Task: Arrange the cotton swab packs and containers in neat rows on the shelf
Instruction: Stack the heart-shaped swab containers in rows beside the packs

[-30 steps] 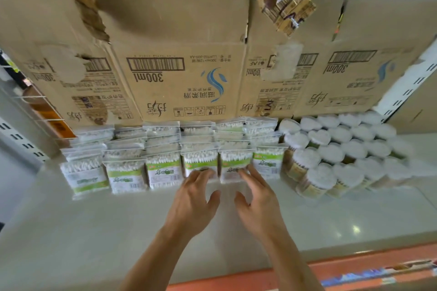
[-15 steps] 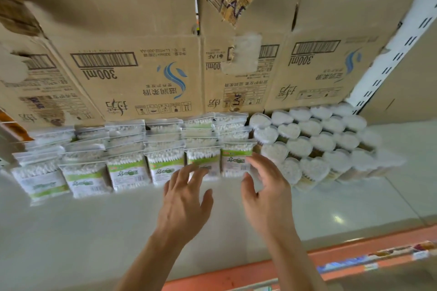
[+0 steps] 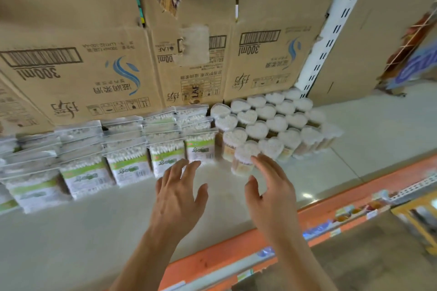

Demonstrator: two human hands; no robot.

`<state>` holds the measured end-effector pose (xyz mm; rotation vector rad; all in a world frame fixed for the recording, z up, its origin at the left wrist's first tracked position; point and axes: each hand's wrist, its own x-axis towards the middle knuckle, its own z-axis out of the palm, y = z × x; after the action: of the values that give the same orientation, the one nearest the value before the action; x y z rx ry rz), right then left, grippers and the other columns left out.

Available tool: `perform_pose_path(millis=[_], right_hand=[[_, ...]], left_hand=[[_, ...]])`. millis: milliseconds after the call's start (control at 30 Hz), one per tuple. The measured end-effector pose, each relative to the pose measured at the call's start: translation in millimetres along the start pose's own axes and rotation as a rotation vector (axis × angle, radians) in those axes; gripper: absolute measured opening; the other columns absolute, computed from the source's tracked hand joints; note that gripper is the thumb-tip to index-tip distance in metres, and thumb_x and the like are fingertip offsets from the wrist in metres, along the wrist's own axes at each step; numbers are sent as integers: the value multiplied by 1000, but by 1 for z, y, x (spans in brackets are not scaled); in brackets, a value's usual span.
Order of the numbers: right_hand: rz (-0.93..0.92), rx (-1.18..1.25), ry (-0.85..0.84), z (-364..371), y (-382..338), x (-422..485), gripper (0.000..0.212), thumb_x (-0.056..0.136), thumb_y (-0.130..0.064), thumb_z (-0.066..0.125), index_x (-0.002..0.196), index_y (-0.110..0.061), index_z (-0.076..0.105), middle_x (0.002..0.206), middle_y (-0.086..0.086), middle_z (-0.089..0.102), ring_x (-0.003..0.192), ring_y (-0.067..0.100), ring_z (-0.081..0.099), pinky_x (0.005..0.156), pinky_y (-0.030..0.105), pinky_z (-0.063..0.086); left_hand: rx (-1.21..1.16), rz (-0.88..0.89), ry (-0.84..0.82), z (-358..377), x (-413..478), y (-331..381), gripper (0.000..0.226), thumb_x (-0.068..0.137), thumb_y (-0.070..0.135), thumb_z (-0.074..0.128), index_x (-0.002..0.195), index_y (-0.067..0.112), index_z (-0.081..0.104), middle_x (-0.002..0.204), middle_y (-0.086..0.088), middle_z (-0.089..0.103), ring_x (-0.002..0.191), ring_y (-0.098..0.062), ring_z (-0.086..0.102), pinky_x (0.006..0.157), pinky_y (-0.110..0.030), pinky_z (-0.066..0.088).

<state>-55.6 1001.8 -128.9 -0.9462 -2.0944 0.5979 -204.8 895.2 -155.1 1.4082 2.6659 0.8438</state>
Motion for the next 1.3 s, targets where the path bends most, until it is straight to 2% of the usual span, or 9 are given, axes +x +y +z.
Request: perform_pose_path(millis=[100,267,367,500,667,733,800,1033,1300], right_hand=[[67,-88,-19,-14,21,-5,52,84,-4,64,135,-12,53,145,10,45,137,24,38,107,33,32],[81,-130,-43,-26,54,30,62,84,-12,68,142,-13,44,153,16,31,145,33,20,110,53,29],[7,-60,-118,-37,79,52,61,83,-12,68,140,-12,47,152,16,35,144,36,21,110,51,27],[-96,0,-43,-64,123,79,50,76,-4,71,124,-3,56,131,19,54,124,40,48,99,53,45],[-46,-38,12,-87,161,112,41,74,-12,63,113,-2,65,104,13,70,91,35,59,80,27,41],[-83,-63,-23,-87,160,118,35,73,-6,71,108,-4,68,97,10,72,79,34,59,72,27,41],[-119,-83,-67,-85,156,121,36,70,-5,76,106,-6,69,99,9,72,79,34,60,69,31,45],[-64,-91,-254,-82,153,123,54,78,-36,76,124,-11,61,126,7,59,105,28,63,77,37,52],[-120,-34,-353,-96,152,124,58,73,-32,74,127,-24,55,113,-4,66,86,23,64,74,32,51]], left_hand=[[1,1,-28,7,-11,13,57,85,41,51,138,21,44,140,-9,48,128,-28,46,103,-47,36],[-7,-66,14,17,-10,42,68,85,59,34,146,28,32,150,-6,36,139,-22,32,112,-48,28],[-64,-166,116,25,4,73,72,83,61,34,144,24,37,147,-9,41,138,-24,34,108,-43,30],[-118,-241,249,40,23,127,66,83,55,39,137,17,46,138,-9,50,131,-26,41,105,-47,38],[-85,-242,260,61,29,160,57,83,50,44,132,20,48,134,-11,50,125,-28,46,100,-49,43],[-41,-236,274,64,27,160,55,83,47,46,130,19,50,132,-14,52,123,-29,46,98,-50,43],[-3,-237,279,66,28,159,53,83,45,47,129,19,50,132,-14,52,122,-31,48,98,-50,42],[46,-197,303,73,32,160,47,82,37,54,124,17,54,130,-13,55,122,-32,50,96,-45,39],[54,-172,246,78,34,161,50,82,42,46,125,18,56,131,-9,54,127,-30,45,97,-47,39]])
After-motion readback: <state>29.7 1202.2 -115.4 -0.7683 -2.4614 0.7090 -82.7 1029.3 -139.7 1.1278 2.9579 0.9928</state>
